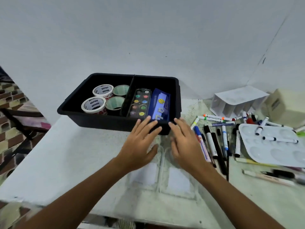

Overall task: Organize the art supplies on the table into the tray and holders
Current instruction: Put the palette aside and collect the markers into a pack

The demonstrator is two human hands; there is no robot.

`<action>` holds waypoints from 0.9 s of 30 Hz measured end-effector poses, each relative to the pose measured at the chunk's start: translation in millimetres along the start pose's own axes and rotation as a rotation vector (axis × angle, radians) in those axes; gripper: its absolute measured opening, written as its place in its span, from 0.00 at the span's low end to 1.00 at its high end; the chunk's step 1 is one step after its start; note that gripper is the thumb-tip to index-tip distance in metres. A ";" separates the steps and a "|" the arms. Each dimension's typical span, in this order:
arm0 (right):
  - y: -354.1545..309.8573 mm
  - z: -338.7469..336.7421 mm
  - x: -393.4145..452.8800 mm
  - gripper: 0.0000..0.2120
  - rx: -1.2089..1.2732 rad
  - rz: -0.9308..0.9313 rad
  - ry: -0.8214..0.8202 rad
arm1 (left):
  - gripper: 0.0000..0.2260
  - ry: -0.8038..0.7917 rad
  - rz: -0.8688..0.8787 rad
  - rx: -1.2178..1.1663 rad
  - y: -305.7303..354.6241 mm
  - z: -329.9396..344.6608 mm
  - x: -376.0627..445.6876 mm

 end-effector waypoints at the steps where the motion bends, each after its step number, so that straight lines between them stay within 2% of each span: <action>1: -4.8 -2.9 -21.0 0.21 0.012 -0.023 -0.020 | 0.21 -0.056 0.019 -0.049 9.7 3.7 -16.4; 5: -8.3 -1.2 -81.5 0.20 -0.085 -0.048 -0.154 | 0.33 -0.448 -0.067 -0.108 19.2 17.4 -60.8; 7: -9.8 5.7 -94.6 0.22 -0.154 -0.029 -0.244 | 0.37 -0.545 -0.087 -0.065 14.8 19.4 -70.5; 11: -21.6 20.3 -90.9 0.27 -0.148 0.003 -0.371 | 0.38 -0.545 -0.097 -0.104 -3.6 9.7 -74.5; 15: -30.1 27.6 -77.4 0.29 0.012 -0.021 -0.411 | 0.39 -0.549 -0.141 -0.135 -22.2 -2.4 -71.5; 17: -28.6 23.2 -71.1 0.25 0.163 -0.028 -0.417 | 0.41 -0.589 -0.152 -0.078 -25.2 -8.1 -63.9; 19: -23.5 14.7 -64.6 0.17 0.312 -0.052 -0.381 | 0.40 -0.600 -0.149 -0.010 -22.6 -11.9 -50.7; 21: -13.6 3.6 -56.9 0.13 0.407 -0.082 -0.280 | 0.33 -0.504 -0.111 0.017 -14.3 -12.0 -33.0; 23: 2.9 -7.4 -48.0 0.12 0.432 -0.083 -0.176 | 0.27 -0.400 -0.085 -0.055 -0.8 -5.8 -14.0; 27: 51.9 -31.7 -24.2 0.11 0.388 0.012 -0.085 | 0.17 -0.325 -0.074 -0.242 40.0 19.0 24.4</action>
Point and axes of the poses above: each hand's wrist, its own x-axis towards the middle knuckle, its own z-axis out of the palm, y = z × x, the point moved 2 cm from there along x, towards the middle knuckle, and after that the axes turned 2 degrees about y, right-handed, at the moved point
